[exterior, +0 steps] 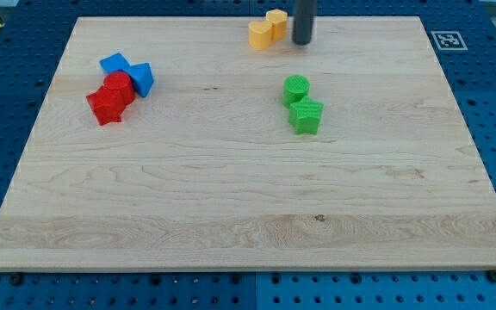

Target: Push the yellow blocks to the top center

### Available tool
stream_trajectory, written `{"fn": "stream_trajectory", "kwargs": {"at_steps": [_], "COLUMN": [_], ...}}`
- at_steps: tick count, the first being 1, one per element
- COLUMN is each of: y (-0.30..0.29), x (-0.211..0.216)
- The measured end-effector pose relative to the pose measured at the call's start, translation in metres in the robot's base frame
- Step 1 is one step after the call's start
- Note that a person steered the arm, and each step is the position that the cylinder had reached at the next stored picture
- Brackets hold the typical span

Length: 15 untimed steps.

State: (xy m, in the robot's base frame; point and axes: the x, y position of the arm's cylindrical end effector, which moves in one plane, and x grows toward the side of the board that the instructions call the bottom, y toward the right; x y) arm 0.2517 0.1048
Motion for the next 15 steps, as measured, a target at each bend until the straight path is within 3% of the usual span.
{"fn": "stream_trajectory", "kwargs": {"at_steps": [1,2,11,13,15], "y": [0.011,-0.024,-0.115,-0.047,-0.025], "x": [-0.016,-0.032,-0.059,-0.054,0.005]}}
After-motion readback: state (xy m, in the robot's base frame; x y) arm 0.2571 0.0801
